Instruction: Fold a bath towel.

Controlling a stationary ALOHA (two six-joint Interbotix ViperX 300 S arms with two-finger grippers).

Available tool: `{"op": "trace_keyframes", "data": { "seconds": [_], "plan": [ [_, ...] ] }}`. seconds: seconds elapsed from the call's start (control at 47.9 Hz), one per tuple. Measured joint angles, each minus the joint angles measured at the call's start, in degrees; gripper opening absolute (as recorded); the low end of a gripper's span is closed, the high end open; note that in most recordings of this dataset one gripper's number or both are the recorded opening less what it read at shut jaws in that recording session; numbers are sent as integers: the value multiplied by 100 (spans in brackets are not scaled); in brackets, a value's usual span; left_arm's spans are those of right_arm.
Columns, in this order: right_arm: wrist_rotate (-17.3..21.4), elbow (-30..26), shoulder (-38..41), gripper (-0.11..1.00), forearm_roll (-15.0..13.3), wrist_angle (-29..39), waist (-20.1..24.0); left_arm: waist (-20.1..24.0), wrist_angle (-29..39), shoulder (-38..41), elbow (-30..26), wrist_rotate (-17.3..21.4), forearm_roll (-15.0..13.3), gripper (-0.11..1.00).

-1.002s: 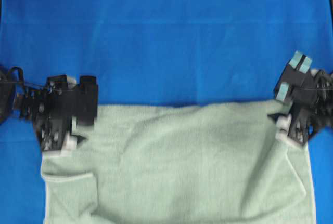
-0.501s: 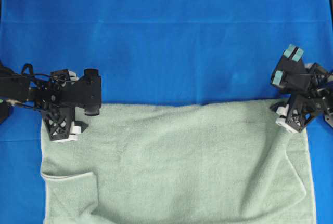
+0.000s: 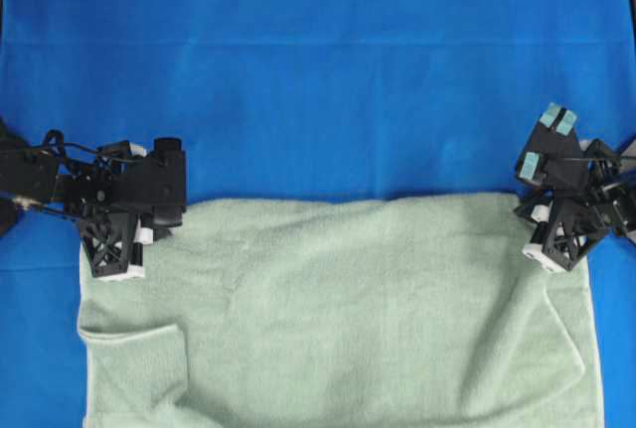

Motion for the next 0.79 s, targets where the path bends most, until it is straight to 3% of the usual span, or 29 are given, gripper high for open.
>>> {"op": "trace_keyframes", "data": {
  "seconds": [0.125, 0.271, 0.564, 0.689, 0.793],
  "plan": [
    [18, -70, -167, 9, 35, 246, 44, 0, 369, -176, -132, 0, -9, 11],
    [-53, -422, -791, 9, 44, 1072, 62, 9, 1090, -729, -492, -26, -9, 11],
    [-633, -1538, -2355, 9, -114, 2637, 220, -9, 2575, -2039, -1591, -35, 0, 11],
    [-694, -1890, -2742, 9, -316, 2786, 404, -9, 2856, -2505, -1837, -53, 0, 11],
    [-686, -1960, -2856, 9, -694, 2821, 492, -26, 2839, -2742, -1837, -105, 0, 11]
  ]
}}
